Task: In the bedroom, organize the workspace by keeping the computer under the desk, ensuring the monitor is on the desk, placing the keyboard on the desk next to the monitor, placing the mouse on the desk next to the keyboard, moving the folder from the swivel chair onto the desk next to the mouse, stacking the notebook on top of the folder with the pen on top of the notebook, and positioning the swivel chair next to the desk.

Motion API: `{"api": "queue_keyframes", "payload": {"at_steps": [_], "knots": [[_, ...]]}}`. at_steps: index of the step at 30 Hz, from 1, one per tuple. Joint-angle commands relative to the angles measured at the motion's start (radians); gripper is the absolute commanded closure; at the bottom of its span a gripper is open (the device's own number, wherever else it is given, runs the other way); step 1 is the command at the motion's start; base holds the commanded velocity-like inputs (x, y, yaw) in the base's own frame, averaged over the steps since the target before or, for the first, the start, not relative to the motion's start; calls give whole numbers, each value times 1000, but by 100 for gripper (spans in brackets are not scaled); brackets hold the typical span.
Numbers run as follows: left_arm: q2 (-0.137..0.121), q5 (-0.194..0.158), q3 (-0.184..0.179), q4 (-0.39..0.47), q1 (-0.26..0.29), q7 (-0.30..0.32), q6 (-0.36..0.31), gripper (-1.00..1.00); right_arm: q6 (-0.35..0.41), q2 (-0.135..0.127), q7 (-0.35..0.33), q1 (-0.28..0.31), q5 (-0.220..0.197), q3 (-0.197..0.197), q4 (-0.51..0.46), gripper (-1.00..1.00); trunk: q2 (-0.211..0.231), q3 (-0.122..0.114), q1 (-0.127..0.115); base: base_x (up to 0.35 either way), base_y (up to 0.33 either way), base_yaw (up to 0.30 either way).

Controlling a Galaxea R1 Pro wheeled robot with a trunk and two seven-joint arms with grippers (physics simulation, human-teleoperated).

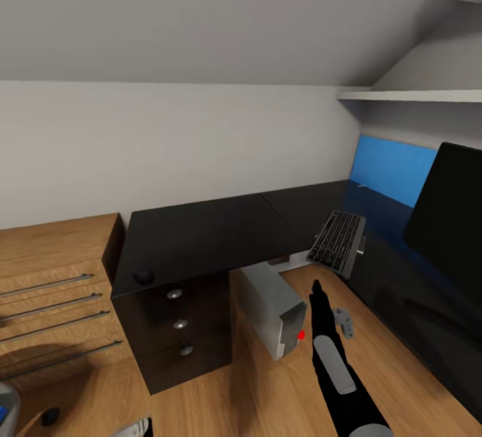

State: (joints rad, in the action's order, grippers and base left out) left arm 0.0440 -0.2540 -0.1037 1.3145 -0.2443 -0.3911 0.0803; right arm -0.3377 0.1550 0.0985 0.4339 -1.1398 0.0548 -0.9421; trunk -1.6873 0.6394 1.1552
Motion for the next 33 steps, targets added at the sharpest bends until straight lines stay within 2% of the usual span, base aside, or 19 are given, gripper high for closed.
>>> {"api": "queue_keyframes", "payload": {"at_steps": [1, 6, 14, 22, 33], "knots": [[-1, -10, -2, 12, -9, -4, 5, -100, -3, 0, 1, 0, -14, 0, -4, -100, -8, 4, 4, 0, 0, 0], [-3, -9, -4, 32, -38, -3, 2, -100, -3, -1, -1, -1, -35, 0, -33, -100, -43, 20, 23, 0, 0, 0], [-3, -10, -8, 29, -44, -3, 1, -100, -3, -1, -3, -24, -40, 0, -115, -100, -99, 45, 54, 0, 0, 0], [-5, -9, -61, -7, -45, -5, 1, -100, -4, -2, -5, -39, -40, 0, -150, -100, -155, 70, 84, 0, 0, 0], [-5, -7, -78, -61, -46, -6, -3, -100, -8, -3, -6, -41, -36, 2, -153, -100, -232, 104, 127, 0, 0, 0]]}}
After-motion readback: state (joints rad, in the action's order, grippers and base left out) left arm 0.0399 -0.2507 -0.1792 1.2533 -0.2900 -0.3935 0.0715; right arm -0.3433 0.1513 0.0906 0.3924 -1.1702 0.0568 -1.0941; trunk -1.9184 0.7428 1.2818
